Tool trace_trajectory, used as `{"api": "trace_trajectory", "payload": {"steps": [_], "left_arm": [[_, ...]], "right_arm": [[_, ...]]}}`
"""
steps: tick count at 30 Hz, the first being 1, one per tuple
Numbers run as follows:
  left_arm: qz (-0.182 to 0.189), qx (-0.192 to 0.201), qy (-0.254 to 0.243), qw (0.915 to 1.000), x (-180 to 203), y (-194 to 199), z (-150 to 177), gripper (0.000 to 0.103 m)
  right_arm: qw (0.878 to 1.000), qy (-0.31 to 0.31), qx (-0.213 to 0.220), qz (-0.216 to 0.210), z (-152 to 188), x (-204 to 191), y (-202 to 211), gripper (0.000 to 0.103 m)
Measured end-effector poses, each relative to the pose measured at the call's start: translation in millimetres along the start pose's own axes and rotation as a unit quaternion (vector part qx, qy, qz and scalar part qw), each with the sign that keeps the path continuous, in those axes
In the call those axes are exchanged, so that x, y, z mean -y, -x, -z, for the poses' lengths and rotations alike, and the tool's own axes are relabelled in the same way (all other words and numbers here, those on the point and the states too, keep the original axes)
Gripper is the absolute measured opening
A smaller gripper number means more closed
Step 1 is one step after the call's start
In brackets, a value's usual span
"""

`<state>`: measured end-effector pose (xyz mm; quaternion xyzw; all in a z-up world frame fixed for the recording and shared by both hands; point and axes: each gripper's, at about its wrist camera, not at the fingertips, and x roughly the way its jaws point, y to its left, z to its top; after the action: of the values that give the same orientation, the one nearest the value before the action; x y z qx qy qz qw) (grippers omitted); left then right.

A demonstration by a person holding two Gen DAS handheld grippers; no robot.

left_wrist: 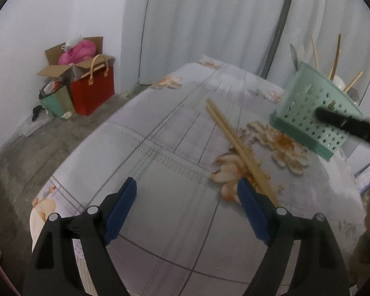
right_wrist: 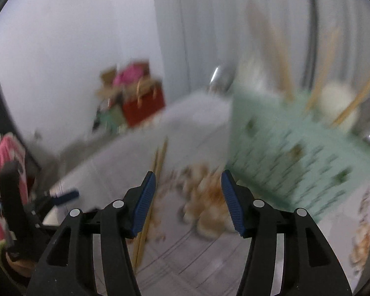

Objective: Organize utensils
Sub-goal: 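Open the right gripper to drop its chopstick into the holder, then move both open grippers down to the last loose wooden chopsticks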

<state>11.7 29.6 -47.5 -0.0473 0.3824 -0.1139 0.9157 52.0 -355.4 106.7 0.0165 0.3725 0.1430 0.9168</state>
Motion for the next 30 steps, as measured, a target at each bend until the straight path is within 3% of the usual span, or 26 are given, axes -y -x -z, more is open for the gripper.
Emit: {"api": "trace_trajectory", "payload": {"steps": [3, 7, 19, 30], "left_arm": [[-0.005, 0.002, -0.012, 0.9999, 2.3, 0.3, 2.1, 0.083], [-0.007, 0.0, -0.013, 0.9999, 1.4, -0.8, 2.5, 0.085], [-0.012, 0.003, -0.007, 0.9999, -2.3, -2.5, 2.9, 0.089], [-0.015, 0.008, -0.001, 0.9999, -6.4, -1.4, 4.5, 0.09]], "right_arm": [[0.998, -0.015, -0.057, -0.018, 8.0, -11.8, -20.8, 0.053], [0.995, -0.035, -0.086, -0.034, 16.7, -19.3, -30.8, 0.053], [0.993, -0.025, -0.109, -0.045, 18.7, -30.3, -67.4, 0.043], [0.989, -0.017, -0.134, -0.063, 23.3, -37.2, -86.0, 0.022]]}}
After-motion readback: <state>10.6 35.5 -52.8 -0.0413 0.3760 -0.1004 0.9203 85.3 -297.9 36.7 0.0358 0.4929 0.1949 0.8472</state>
